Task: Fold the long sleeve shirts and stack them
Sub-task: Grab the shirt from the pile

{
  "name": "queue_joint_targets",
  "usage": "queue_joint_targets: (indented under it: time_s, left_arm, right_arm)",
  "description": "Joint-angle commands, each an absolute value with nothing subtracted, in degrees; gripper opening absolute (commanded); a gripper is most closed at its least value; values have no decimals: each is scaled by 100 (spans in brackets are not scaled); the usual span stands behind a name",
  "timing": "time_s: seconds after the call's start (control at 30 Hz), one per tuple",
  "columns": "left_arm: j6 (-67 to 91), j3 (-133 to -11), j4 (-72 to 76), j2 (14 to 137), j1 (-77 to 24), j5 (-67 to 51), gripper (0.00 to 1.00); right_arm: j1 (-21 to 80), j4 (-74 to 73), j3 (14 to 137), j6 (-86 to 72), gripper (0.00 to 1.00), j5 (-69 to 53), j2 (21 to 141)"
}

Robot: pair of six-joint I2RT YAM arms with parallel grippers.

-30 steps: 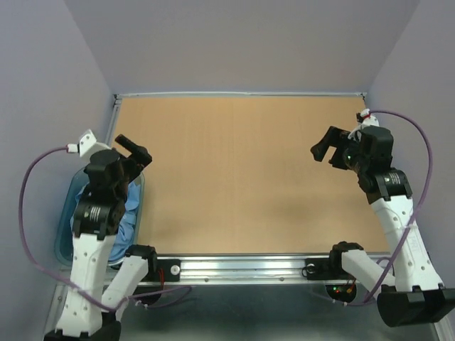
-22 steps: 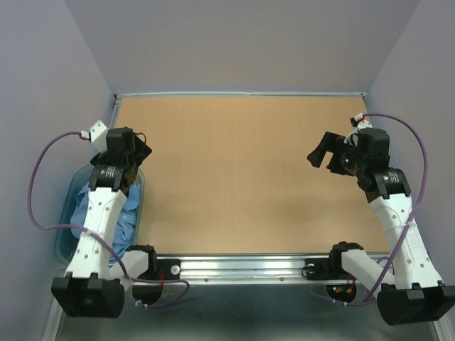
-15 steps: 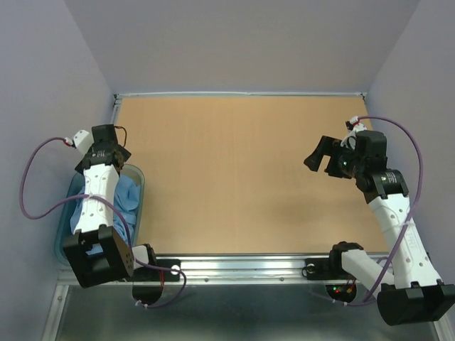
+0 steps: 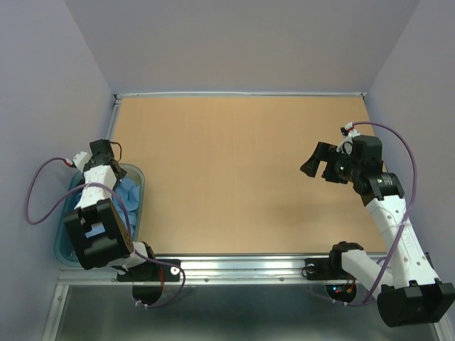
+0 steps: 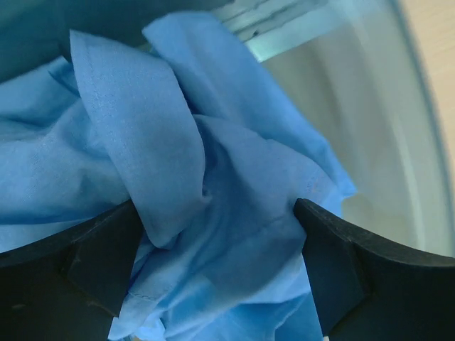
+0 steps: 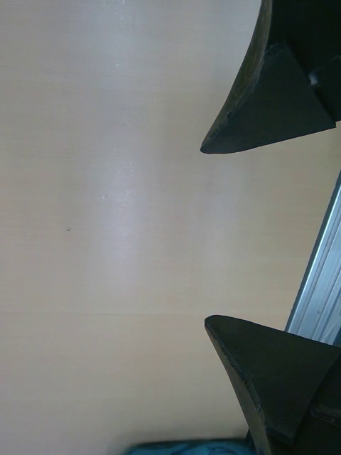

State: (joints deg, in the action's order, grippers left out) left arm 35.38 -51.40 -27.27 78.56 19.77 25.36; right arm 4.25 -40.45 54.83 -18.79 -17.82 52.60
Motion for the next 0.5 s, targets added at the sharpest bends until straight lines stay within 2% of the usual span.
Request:
queue_joint_targets:
  time_s: [0.0, 0.07, 0.1, 0.17, 0.2, 0.3, 0.4, 0.43, 0.47]
  left_arm:
    - [3551, -4879, -2602, 7945, 2100, 2689, 96]
    - [3551, -4834, -2575, 7937, 2109, 2698, 89]
    - [3577, -4817, -2566, 7910, 2118, 2724, 75]
    - [3612, -4816, -2601, 7858, 2118, 2760, 60]
    - [3630, -4816, -2628, 7788, 2109, 2821, 46]
    - [3612, -4930, -2751, 7542, 2118, 2935, 26]
    - [3525, -5211, -2926, 7226, 2118, 3006, 13]
    - [3481, -5525, -3040, 6616, 2109, 2910, 1]
    - [3446, -5668, -3058, 6453, 2092, 2866, 0]
  right_arm:
    - [457, -3779, 5353, -1758, 100, -1811, 5185]
    - [457, -3779, 5335, -1758, 100, -1784, 5177]
    - [448, -3771, 5335, -1749, 100, -1749, 5177]
    - [448, -3762, 5326, -1749, 100, -1723, 5177]
    - [457, -3762, 5335, -1749, 100, -1705, 5177]
    - [457, -3762, 5370, -1766, 100, -1740, 5159]
    - [457, -3762, 5405, -1793, 100, -1793, 5107]
    - [457, -3762, 5449, -1836, 100, -1819, 5063]
    - [457, -3762, 5449, -1846, 100, -1828, 5054]
